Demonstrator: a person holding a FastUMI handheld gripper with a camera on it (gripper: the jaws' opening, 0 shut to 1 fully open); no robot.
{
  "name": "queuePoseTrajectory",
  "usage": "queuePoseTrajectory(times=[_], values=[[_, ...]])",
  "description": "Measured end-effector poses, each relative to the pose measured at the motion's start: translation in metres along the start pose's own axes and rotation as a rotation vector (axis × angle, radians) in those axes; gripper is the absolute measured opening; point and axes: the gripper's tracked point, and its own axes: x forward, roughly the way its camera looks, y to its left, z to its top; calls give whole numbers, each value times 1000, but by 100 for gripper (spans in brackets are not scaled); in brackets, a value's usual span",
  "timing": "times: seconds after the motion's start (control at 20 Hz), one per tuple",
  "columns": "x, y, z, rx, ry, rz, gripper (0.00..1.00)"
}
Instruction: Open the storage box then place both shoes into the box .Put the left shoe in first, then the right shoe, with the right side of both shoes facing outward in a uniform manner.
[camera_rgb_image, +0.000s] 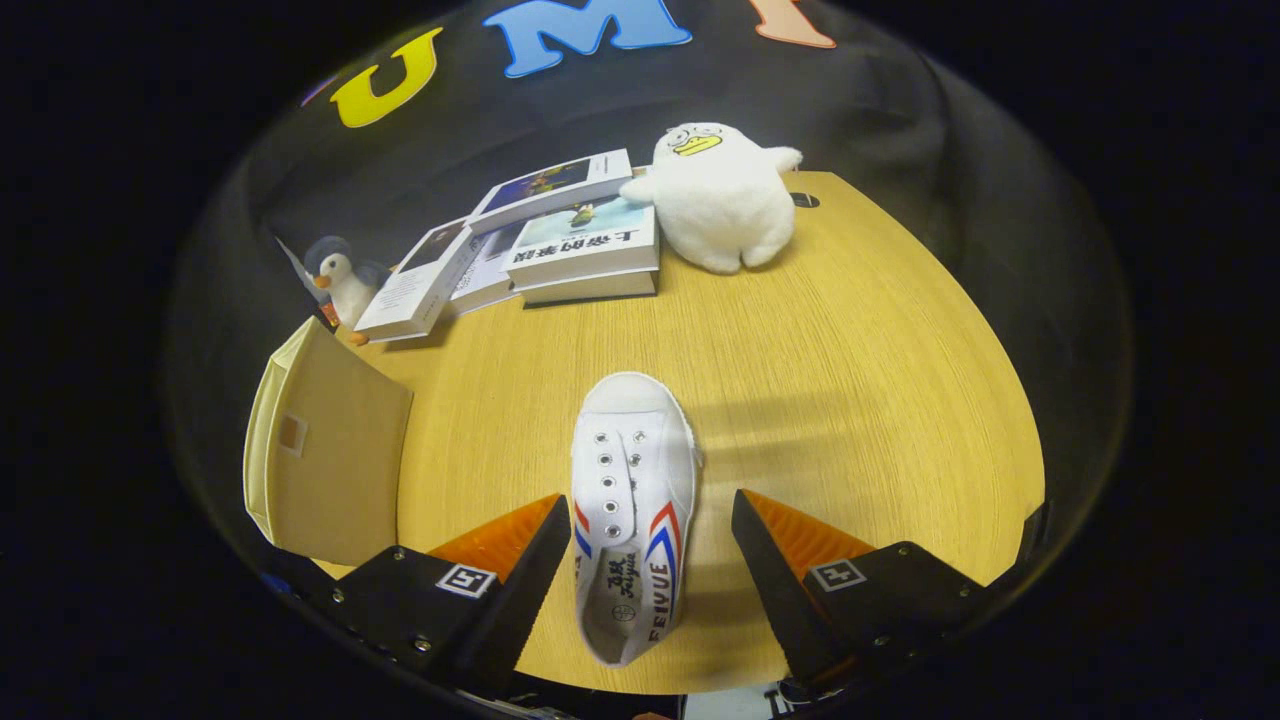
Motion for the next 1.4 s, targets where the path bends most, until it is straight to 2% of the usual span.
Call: queuePoseTrajectory(times=[0.45,0.75,0.95,1.15,1.2,1.3,1.35,1.4], values=[[30,-28,-24,-5,112,-74,98],[43,-20,-29,-8,161,-70,98],[46,-14,-29,10,179,-49,94],[48,-4,-31,31,186,-31,70],[39,-4,-27,24,185,-38,48],[46,-8,-27,23,185,-58,48],[43,-6,-30,29,193,-55,36],[43,-12,-27,42,170,-75,36]])
